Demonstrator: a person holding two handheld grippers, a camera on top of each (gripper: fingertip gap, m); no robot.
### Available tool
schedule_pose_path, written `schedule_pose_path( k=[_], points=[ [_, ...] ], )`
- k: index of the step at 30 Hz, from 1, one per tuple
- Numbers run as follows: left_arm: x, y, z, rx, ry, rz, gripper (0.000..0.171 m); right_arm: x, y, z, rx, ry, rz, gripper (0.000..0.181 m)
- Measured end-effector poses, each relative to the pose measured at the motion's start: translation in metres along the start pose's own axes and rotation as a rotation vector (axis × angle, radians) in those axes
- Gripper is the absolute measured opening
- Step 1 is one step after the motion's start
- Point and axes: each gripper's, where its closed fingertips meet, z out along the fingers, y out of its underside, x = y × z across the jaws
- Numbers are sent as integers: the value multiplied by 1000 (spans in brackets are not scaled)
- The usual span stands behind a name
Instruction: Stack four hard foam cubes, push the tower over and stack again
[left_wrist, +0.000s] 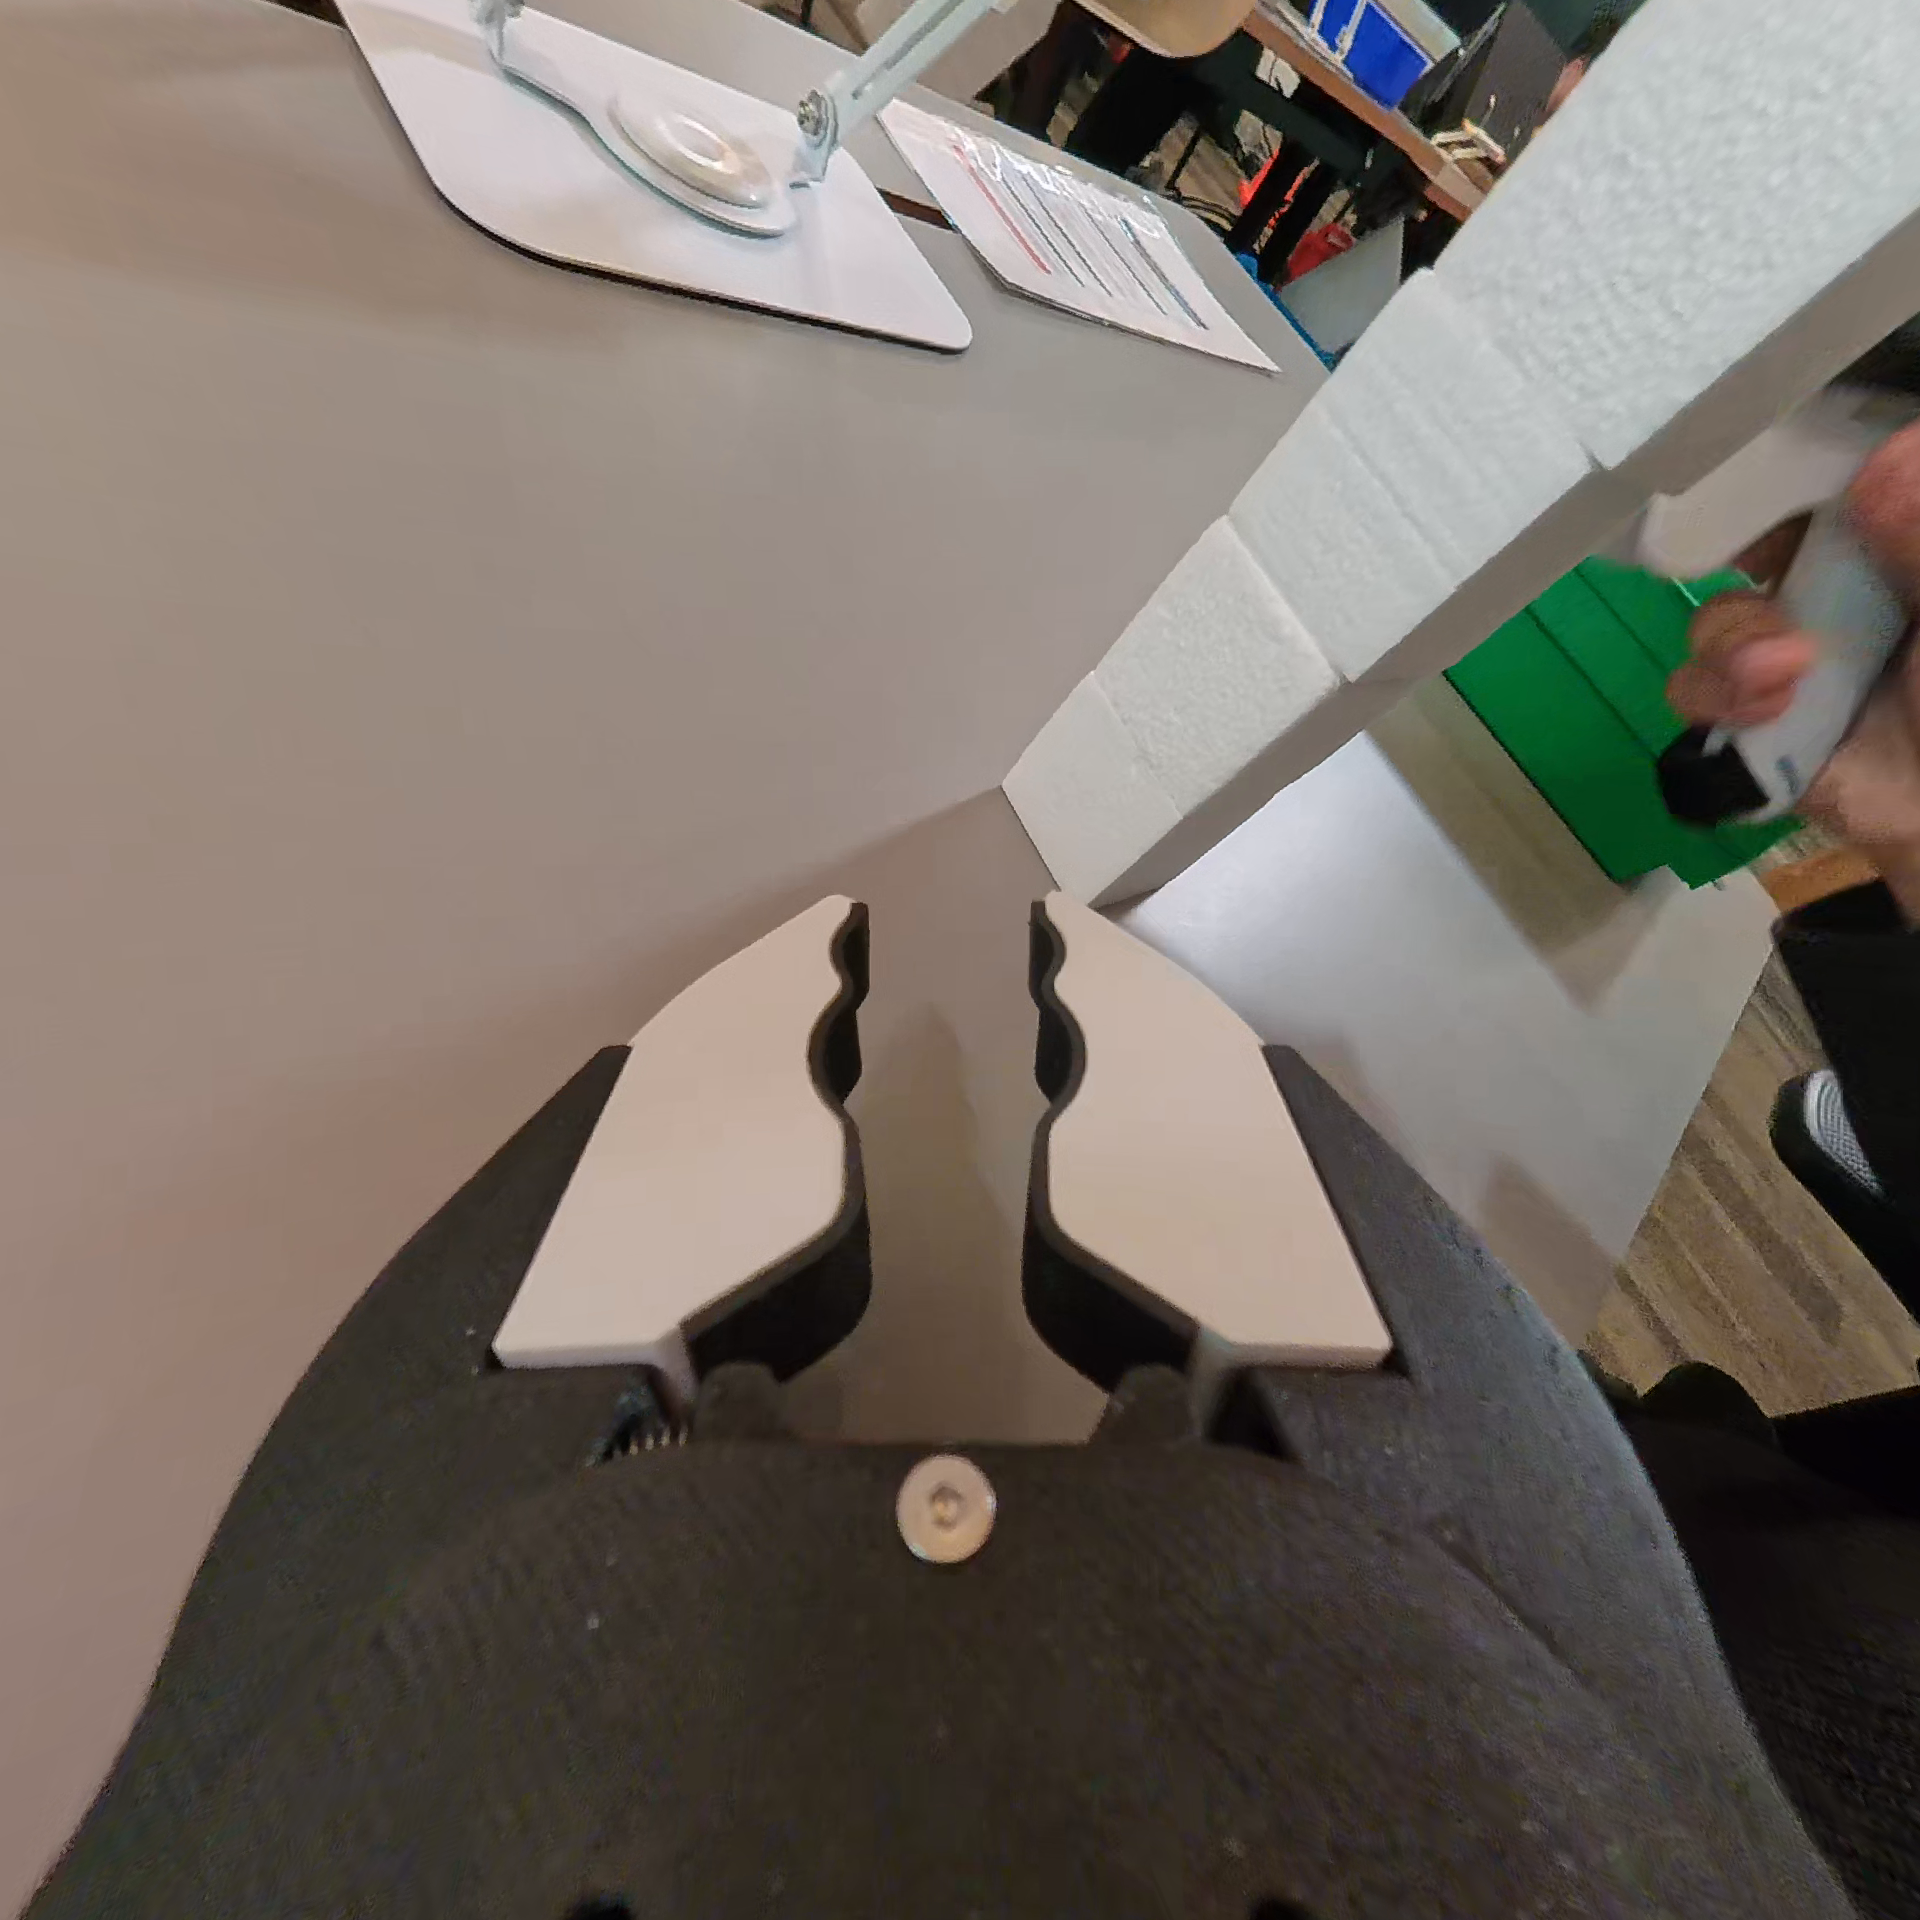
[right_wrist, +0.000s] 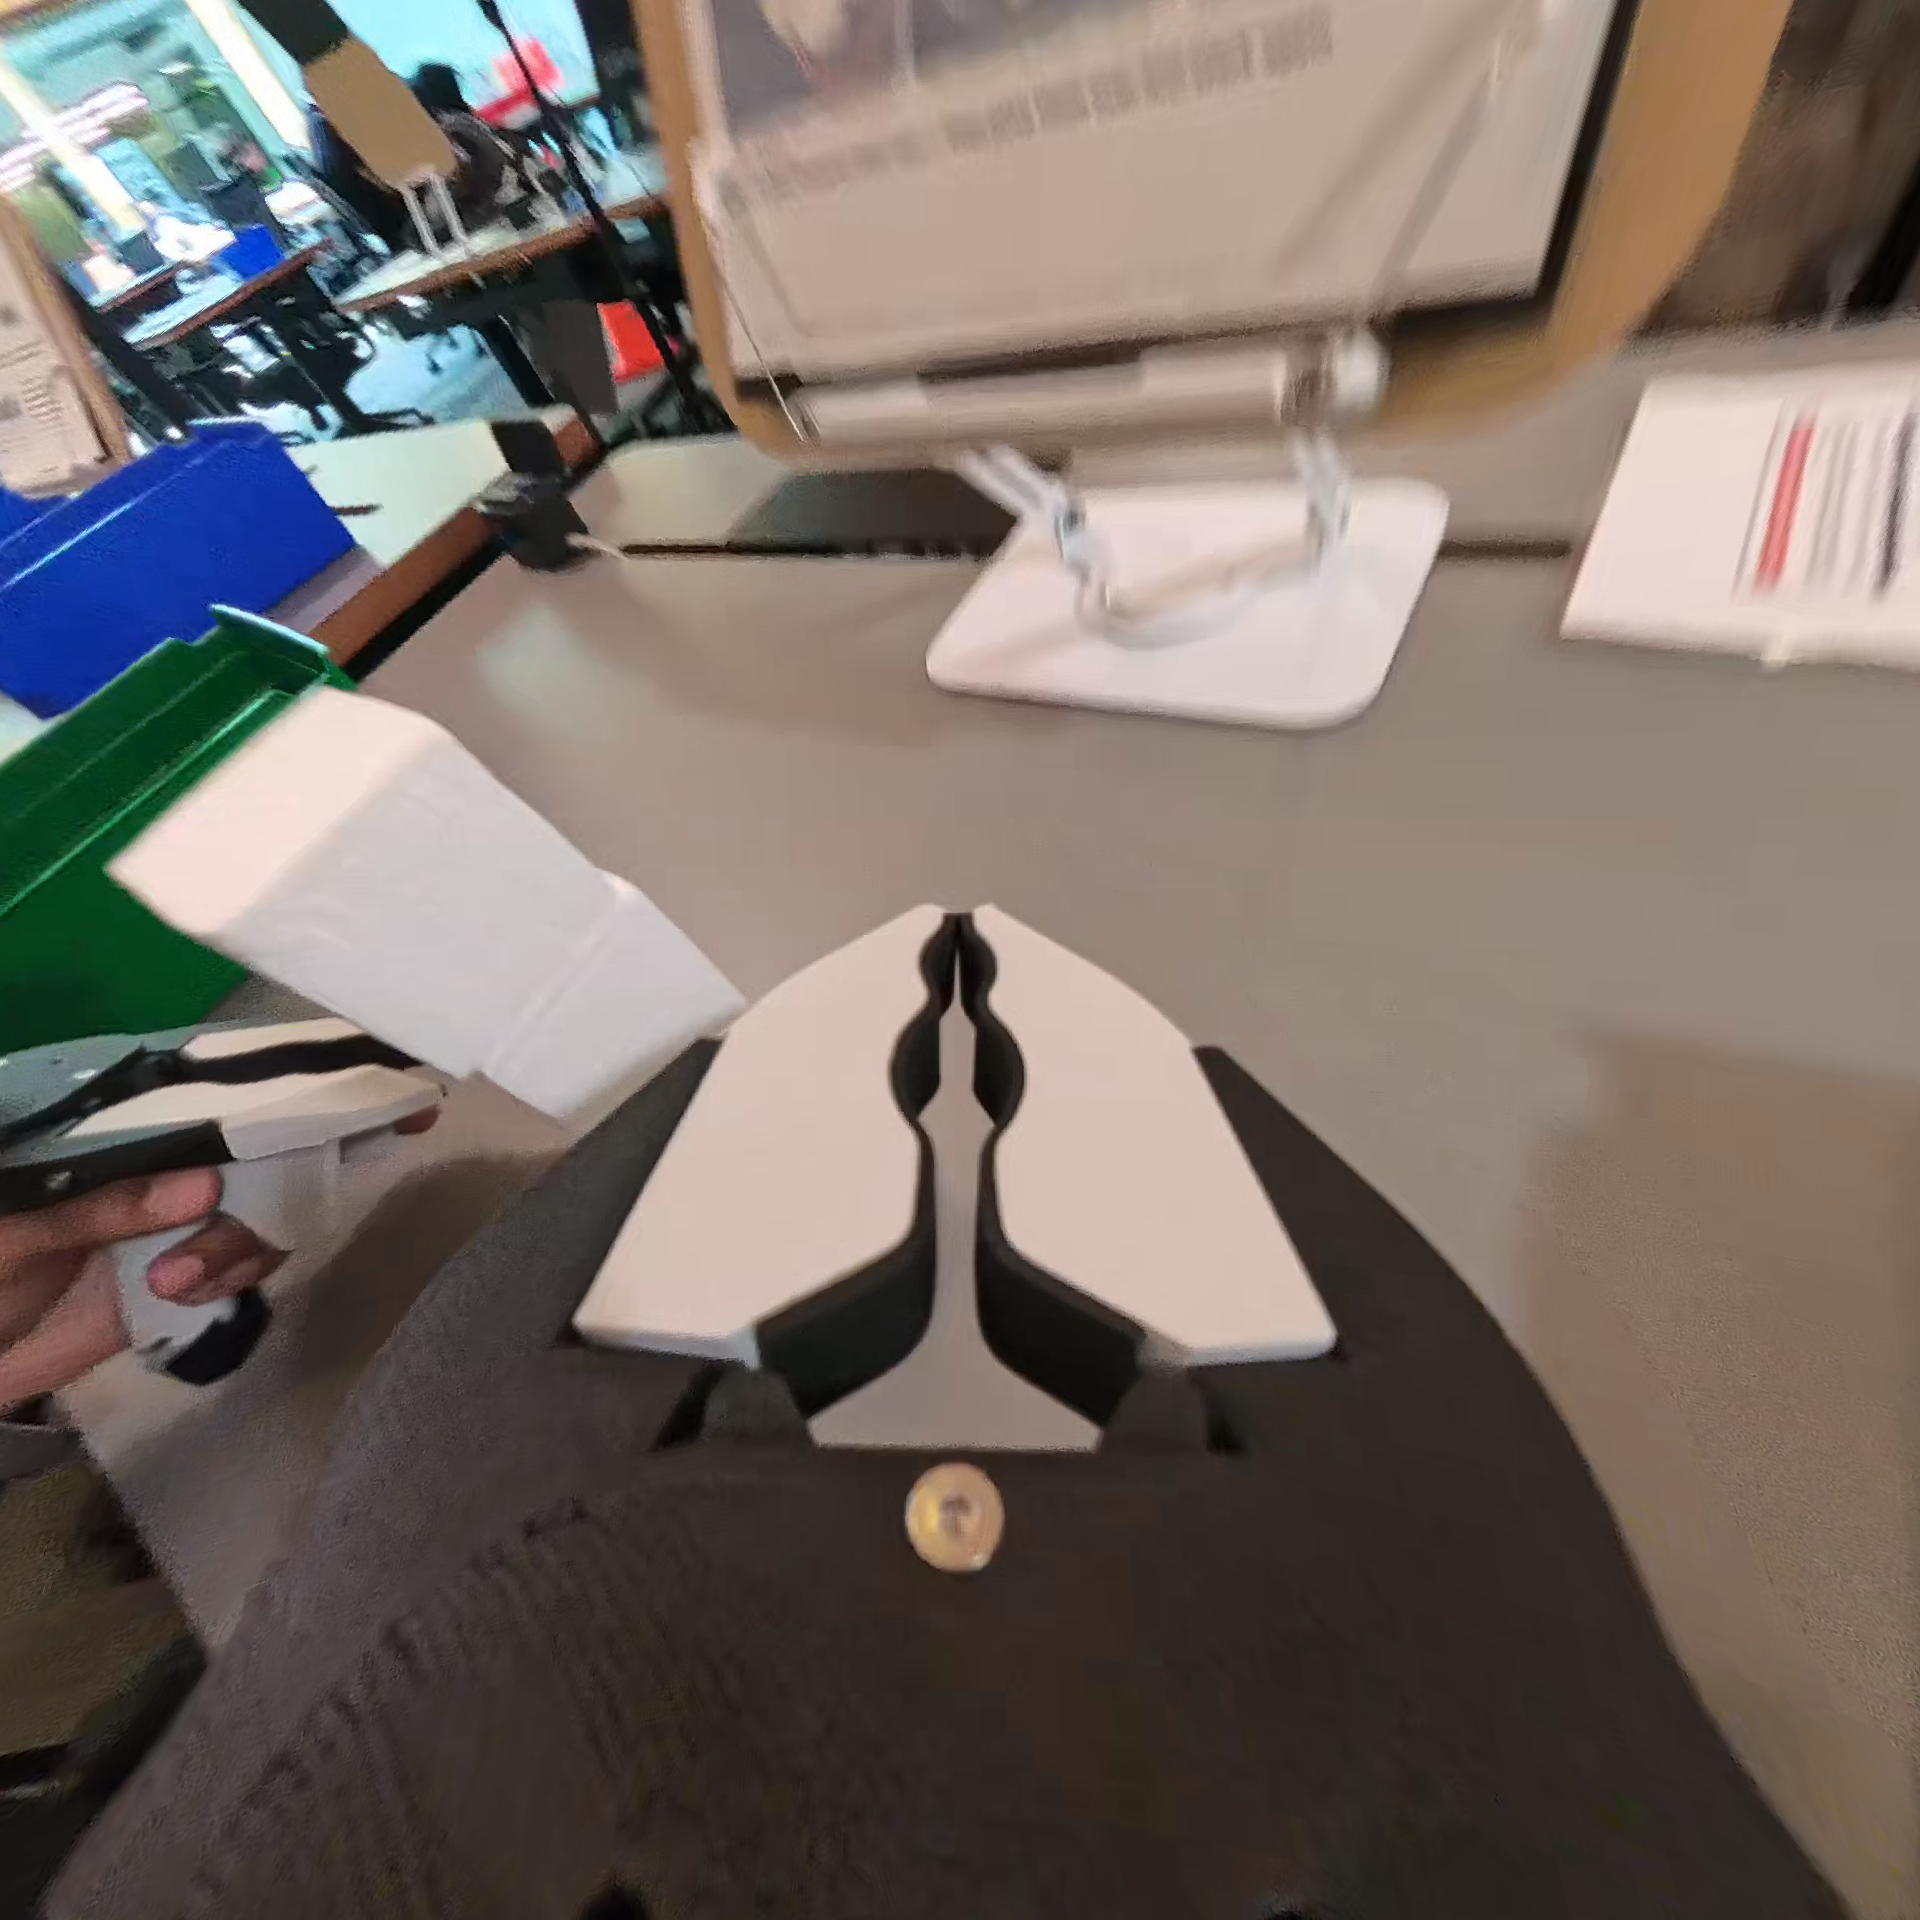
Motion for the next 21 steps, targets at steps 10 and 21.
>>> schedule_pose_path(
  k=[10, 21],
  points=[
    [-8, -5, -5, 25, -28, -34, 29, -6, 110, 40, -434, 205, 157, 0],
    [-11, -9, -9, 44, -38, -34, 29, -22, 135, 58, -540, 219, 214, 0]
  ],
)
